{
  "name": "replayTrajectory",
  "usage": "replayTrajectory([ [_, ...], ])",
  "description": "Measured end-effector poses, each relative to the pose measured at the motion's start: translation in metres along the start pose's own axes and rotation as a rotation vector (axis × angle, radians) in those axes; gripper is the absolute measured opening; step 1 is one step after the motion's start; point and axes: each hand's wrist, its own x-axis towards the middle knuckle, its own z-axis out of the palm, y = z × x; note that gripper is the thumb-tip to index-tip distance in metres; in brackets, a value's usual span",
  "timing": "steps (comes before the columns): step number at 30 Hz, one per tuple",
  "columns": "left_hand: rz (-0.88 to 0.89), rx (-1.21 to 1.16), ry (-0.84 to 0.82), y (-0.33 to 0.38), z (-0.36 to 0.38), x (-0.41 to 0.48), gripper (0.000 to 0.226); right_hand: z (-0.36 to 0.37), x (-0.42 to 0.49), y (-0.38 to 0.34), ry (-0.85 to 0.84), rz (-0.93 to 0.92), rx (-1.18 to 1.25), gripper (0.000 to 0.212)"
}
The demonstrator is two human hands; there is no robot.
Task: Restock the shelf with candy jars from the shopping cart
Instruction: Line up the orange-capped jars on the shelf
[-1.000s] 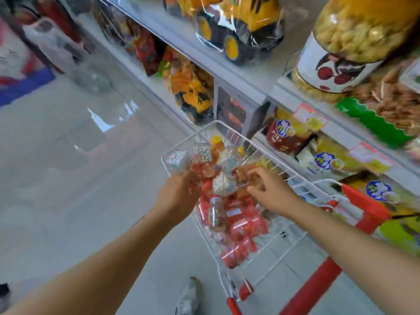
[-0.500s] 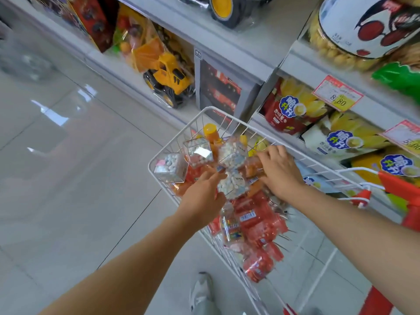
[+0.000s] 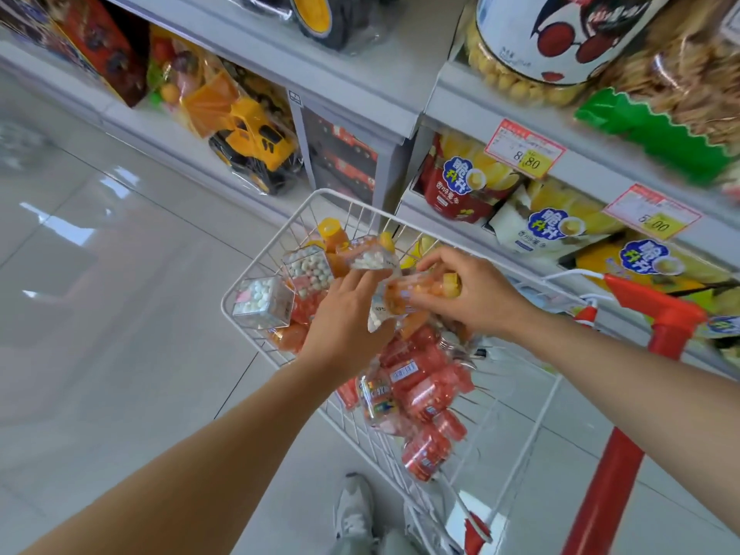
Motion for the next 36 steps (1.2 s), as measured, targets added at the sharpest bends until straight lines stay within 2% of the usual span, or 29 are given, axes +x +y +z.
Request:
replayTrajectory([
  [3, -0.033, -0.145, -0.078, 0.017, -0.002, 0.003, 0.065, -0.008, -0.008, -0.017, -0.036, 0.049, 0.143, 0.049],
  [5, -0.115, -0.189, -0.08, 0.024, -0.003, 0.004, 0.049, -0.016, -0.013, -0.026, -0.042, 0.058, 0.243, 0.05],
  [8, -0.249, -0.158, -0.062, 0.028, -0.008, 0.003, 0.032, -0.025, -0.017, -0.027, -0.011, 0.164, 0.392, 0.04],
  [10, -0.359, -0.202, 0.001, 0.025, -0.011, -0.001, 0.032, -0.026, -0.016, -0.019, -0.01, 0.253, 0.344, 0.031],
  [13, -0.482, -0.262, 0.071, 0.019, -0.015, -0.004, 0.034, -0.019, -0.014, -0.004, -0.134, 0.412, 0.199, 0.025],
  [15, -0.508, -0.258, 0.062, 0.015, -0.017, -0.004, 0.039, -0.009, -0.014, 0.002, -0.192, 0.508, 0.189, 0.025],
  [20, -0.457, -0.216, -0.01, 0.004, -0.017, 0.001, 0.038, 0.031, -0.006, 0.012, -0.069, 0.688, 0.429, 0.016],
  [24, -0.371, -0.236, -0.062, -0.008, -0.018, 0.012, 0.04, 0.057, 0.012, 0.018, 0.177, 0.89, 0.685, 0.03],
  [29, -0.305, -0.206, -0.163, -0.019, -0.023, 0.026, 0.05, 0.09, 0.031, 0.03, 0.326, 1.019, 0.688, 0.071],
  [30, -0.299, -0.202, -0.175, -0.021, -0.023, 0.028, 0.05, 0.094, 0.032, 0.032, 0.325, 1.028, 0.646, 0.068],
  [33, -0.276, -0.202, -0.21, -0.027, -0.025, 0.034, 0.052, 0.099, 0.035, 0.034, 0.342, 1.003, 0.564, 0.04],
  [36, -0.261, -0.195, -0.233, -0.029, -0.025, 0.04, 0.052, 0.097, 0.03, 0.033, 0.335, 0.994, 0.57, 0.032],
])
